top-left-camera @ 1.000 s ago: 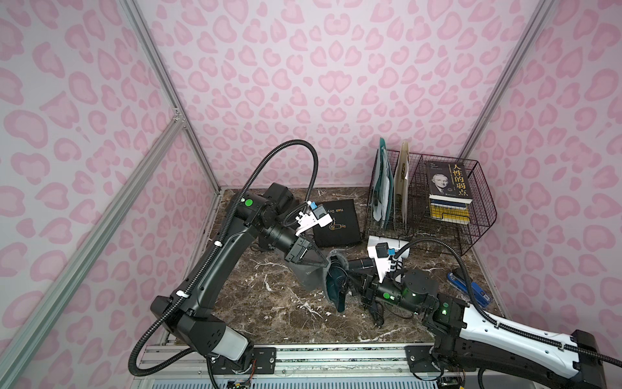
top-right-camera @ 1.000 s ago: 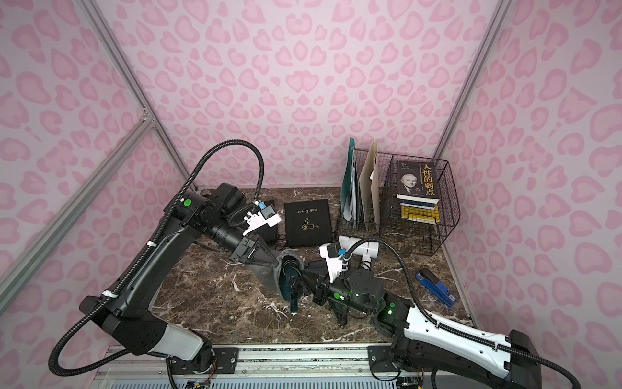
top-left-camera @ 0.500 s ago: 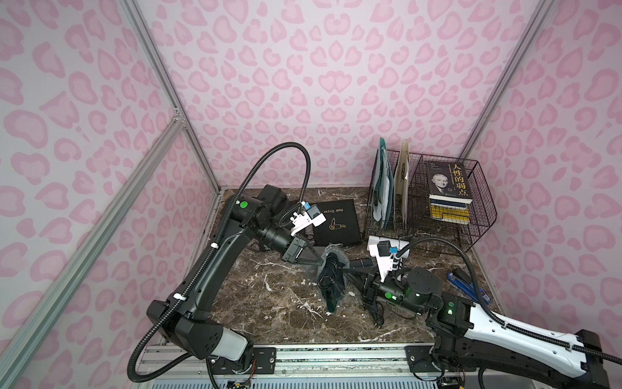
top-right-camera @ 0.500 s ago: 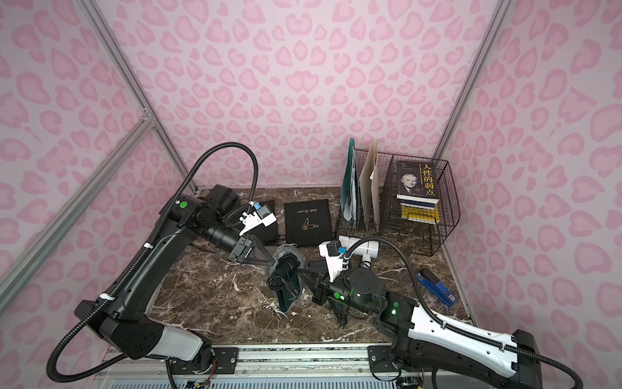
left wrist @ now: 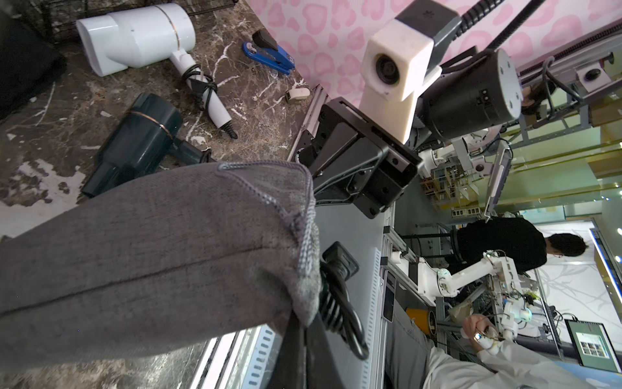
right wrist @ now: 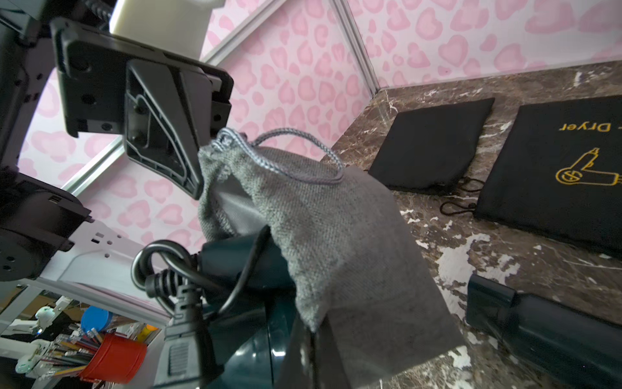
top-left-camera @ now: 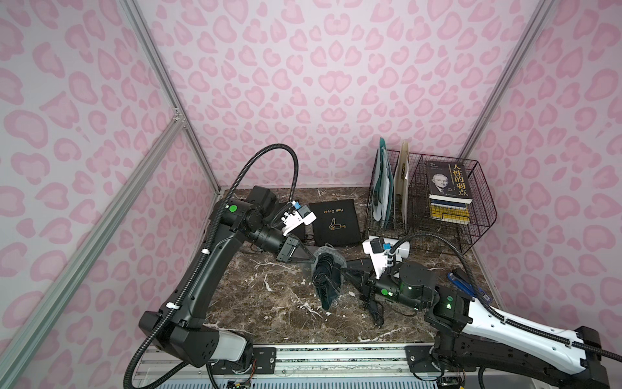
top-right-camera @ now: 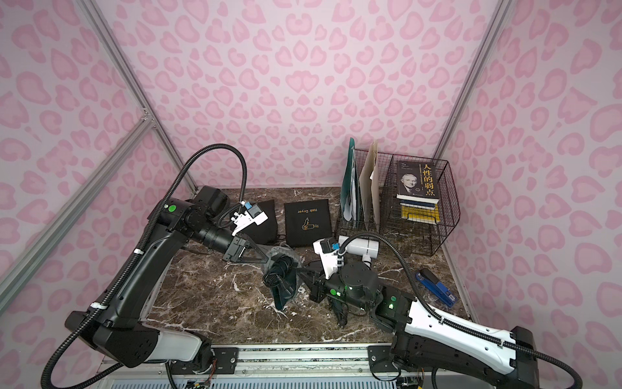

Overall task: Pack away hair dryers
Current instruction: Adjust the drawstring bag.

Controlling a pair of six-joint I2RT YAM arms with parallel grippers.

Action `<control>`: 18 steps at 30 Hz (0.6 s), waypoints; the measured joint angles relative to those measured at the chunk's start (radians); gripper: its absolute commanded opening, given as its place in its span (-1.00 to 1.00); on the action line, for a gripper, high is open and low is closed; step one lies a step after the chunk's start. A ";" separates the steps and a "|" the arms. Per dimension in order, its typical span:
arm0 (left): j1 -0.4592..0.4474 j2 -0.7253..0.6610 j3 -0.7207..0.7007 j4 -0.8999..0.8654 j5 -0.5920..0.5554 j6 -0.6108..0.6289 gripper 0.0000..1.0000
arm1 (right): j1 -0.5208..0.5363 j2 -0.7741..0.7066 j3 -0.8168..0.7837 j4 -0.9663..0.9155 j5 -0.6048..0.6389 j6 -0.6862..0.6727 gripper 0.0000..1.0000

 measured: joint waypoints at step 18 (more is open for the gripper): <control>0.071 -0.024 -0.031 0.047 -0.196 -0.101 -0.97 | -0.116 0.124 0.117 -0.101 -0.261 -0.005 -1.00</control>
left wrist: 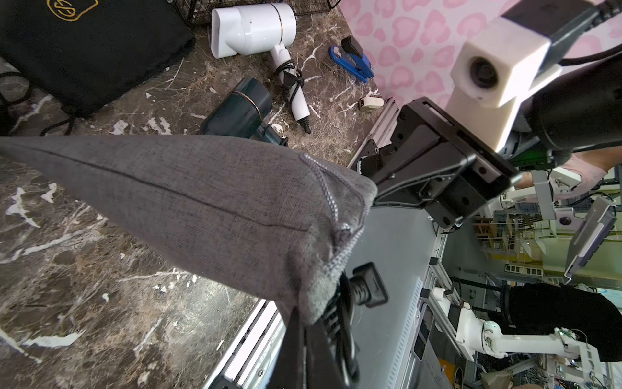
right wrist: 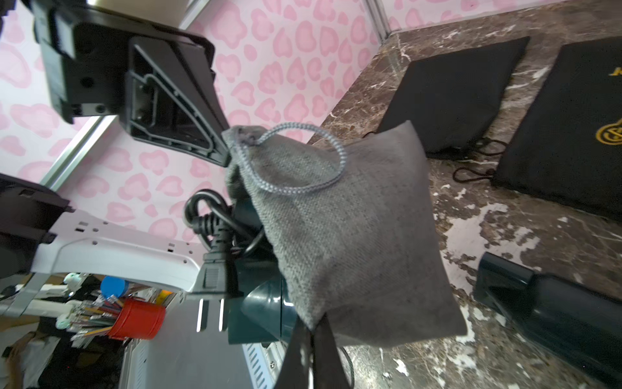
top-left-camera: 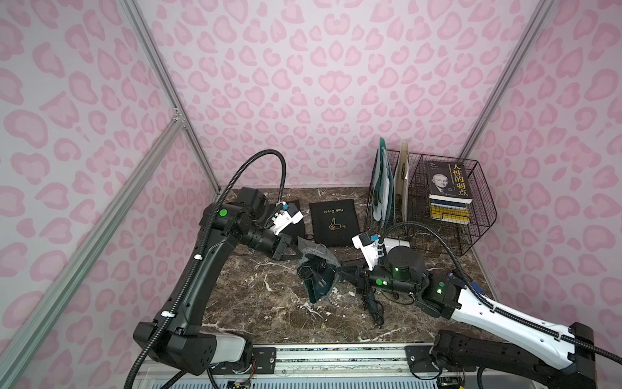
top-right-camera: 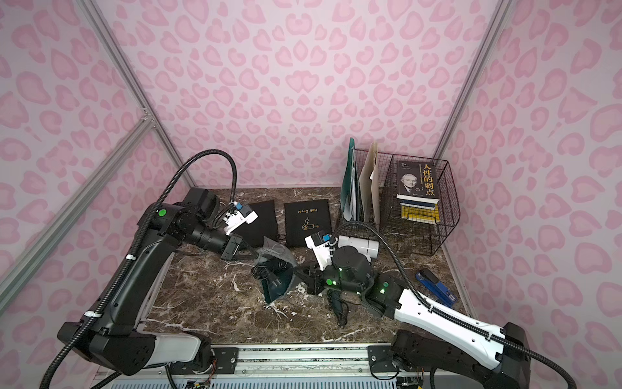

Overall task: Pack away hair dryers
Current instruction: Adjust the drawstring bag.

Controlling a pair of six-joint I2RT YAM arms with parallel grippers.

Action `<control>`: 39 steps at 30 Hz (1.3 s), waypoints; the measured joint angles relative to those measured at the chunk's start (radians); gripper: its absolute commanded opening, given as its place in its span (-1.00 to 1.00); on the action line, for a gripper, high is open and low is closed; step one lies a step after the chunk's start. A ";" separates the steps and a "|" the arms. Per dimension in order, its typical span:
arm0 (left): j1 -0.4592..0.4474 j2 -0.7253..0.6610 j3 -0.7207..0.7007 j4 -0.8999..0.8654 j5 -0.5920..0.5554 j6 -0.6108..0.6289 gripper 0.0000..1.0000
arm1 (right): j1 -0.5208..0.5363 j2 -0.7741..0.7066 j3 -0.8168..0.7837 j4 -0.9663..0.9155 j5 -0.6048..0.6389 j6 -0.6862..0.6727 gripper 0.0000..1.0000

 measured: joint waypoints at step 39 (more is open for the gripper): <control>0.012 0.031 0.148 -0.129 0.040 0.112 -0.97 | -0.223 0.273 0.384 -0.294 -0.352 -0.147 -1.00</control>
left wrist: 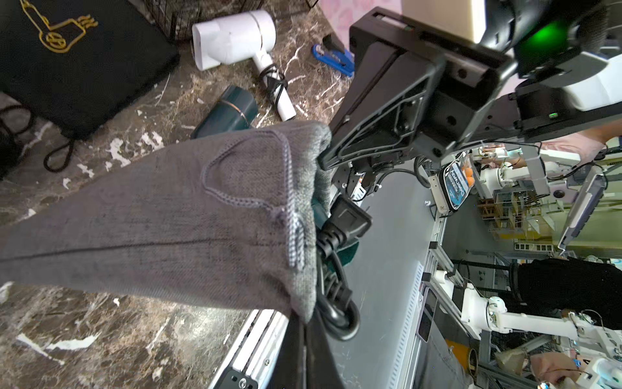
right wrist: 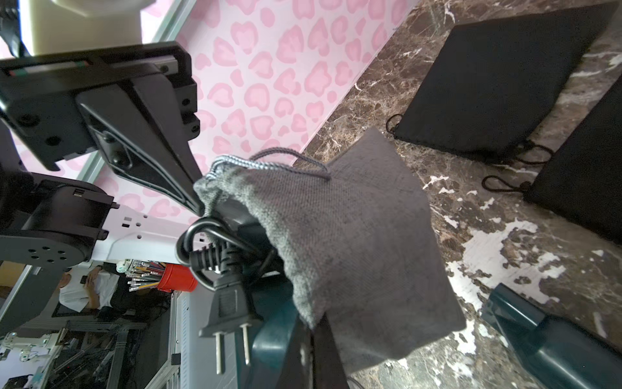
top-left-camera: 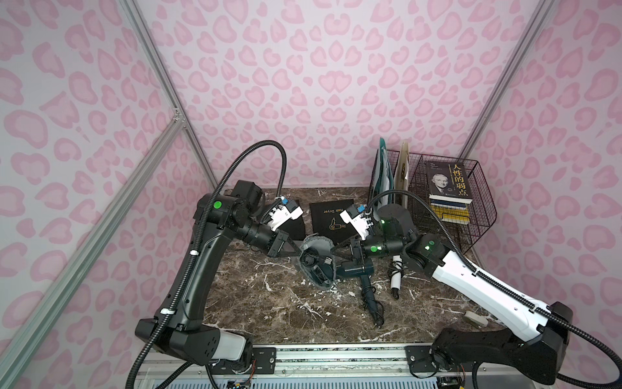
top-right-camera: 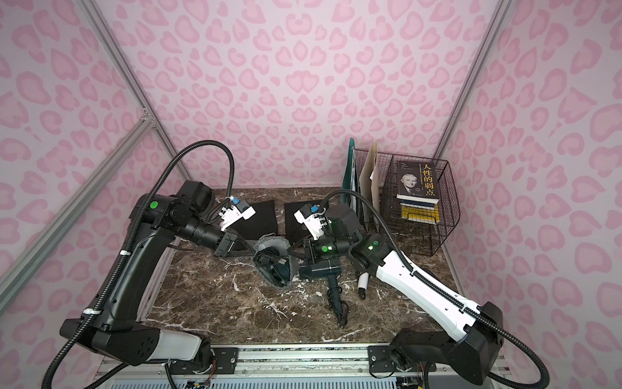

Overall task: Pack away hair dryers
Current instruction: Adjust the drawstring bag, then place the drawstring bag at the center of the board.

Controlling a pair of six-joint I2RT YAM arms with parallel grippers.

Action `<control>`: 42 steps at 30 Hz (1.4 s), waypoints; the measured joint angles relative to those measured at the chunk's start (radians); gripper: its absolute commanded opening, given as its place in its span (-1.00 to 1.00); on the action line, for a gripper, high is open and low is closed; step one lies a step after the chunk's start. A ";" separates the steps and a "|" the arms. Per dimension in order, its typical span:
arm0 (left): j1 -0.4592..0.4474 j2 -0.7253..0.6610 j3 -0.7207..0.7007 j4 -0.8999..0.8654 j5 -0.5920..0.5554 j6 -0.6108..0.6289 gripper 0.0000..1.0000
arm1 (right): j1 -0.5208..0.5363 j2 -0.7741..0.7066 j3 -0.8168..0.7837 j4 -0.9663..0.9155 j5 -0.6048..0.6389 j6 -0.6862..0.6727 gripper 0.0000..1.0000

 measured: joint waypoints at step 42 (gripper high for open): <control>0.042 -0.091 -0.014 -0.008 -0.087 0.030 -0.97 | -0.016 0.073 0.029 0.142 -0.202 0.065 -1.00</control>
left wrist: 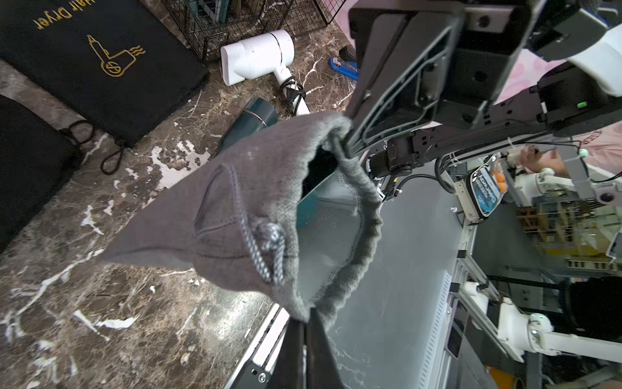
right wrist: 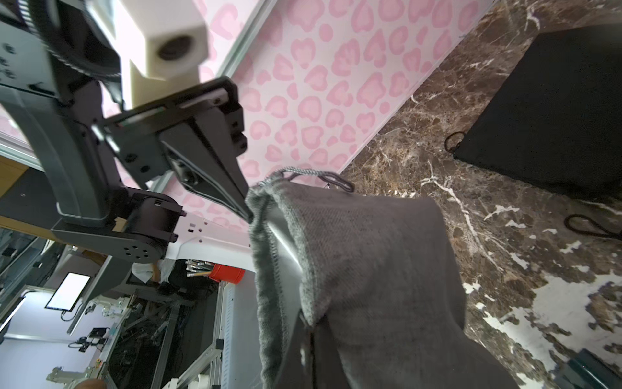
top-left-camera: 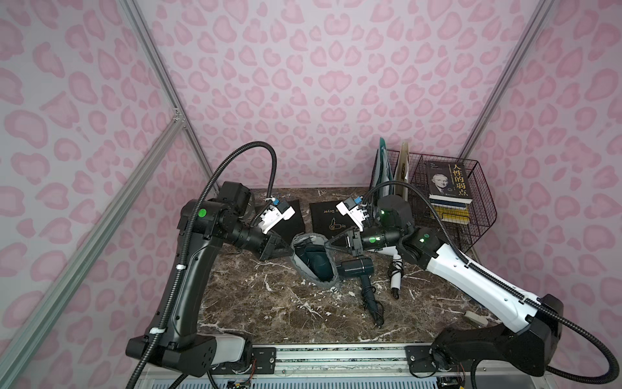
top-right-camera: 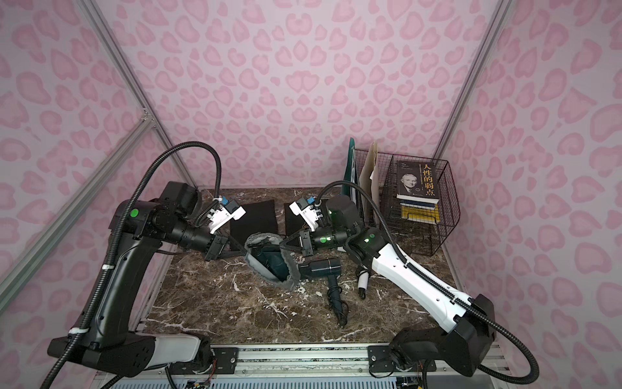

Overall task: Pack away hair dryers
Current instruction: Place the drawstring bag at the center of the board.

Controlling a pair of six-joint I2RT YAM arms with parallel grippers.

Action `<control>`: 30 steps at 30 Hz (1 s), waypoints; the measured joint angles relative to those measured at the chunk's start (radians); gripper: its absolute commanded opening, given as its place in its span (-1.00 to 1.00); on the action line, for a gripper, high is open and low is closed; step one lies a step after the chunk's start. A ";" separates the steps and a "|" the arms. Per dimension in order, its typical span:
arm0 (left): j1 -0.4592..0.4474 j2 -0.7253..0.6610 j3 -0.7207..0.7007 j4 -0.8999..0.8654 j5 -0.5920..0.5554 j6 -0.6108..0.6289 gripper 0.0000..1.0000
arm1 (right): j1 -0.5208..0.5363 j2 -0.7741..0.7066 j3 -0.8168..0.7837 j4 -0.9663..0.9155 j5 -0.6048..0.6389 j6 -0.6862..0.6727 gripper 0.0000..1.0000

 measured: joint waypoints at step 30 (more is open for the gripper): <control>0.005 -0.080 -0.361 0.136 -0.179 0.132 -0.97 | 0.090 0.218 0.040 -0.026 0.057 -0.051 -1.00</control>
